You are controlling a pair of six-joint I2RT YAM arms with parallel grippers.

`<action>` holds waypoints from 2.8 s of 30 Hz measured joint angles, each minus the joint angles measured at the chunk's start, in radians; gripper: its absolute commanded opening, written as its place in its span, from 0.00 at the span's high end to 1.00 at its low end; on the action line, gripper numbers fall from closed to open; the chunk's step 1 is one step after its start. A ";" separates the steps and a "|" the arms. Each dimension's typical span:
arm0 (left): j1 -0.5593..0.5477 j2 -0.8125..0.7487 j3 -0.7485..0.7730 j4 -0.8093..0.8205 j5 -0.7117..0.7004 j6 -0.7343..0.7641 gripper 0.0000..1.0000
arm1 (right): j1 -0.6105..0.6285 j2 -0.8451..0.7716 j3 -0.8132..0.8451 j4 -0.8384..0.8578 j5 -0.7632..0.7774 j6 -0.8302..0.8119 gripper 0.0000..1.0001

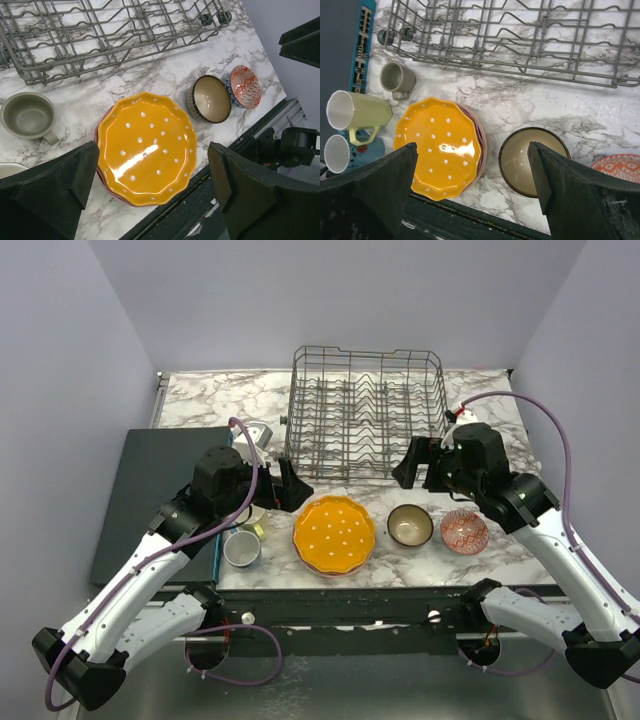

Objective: Load the mixed dishes into the dish rack
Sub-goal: Pick up the bowl from the center of the board.

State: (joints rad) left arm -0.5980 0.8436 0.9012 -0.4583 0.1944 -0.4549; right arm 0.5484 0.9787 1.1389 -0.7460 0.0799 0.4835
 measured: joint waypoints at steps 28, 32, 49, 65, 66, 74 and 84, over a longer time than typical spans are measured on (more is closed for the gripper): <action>-0.058 0.157 0.002 -0.005 0.113 -0.013 0.04 | 0.000 -0.018 -0.116 -0.101 0.133 0.149 0.00; -0.129 0.186 0.019 -0.009 0.087 -0.038 0.06 | 0.000 -0.027 -0.116 -0.126 0.156 0.171 0.00; -0.380 0.424 0.228 -0.058 -0.159 -0.136 0.12 | 0.000 -0.151 -0.110 -0.211 0.280 0.224 0.01; -0.478 0.675 0.373 -0.071 -0.233 -0.203 0.17 | 0.000 -0.230 -0.091 -0.285 0.331 0.245 0.01; -0.480 0.693 0.384 -0.075 -0.233 -0.205 0.18 | 0.000 -0.234 -0.090 -0.289 0.332 0.246 0.01; -0.491 0.825 0.461 -0.082 -0.233 -0.227 0.24 | 0.000 -0.260 -0.090 -0.301 0.332 0.252 0.02; -0.491 0.957 0.552 -0.087 -0.241 -0.229 0.36 | 0.000 -0.282 -0.090 -0.303 0.330 0.260 0.02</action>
State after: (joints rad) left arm -1.0885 1.8004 1.4532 -0.5449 -0.0471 -0.6838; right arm 0.5484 0.6971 1.0485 -1.0489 0.4099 0.7437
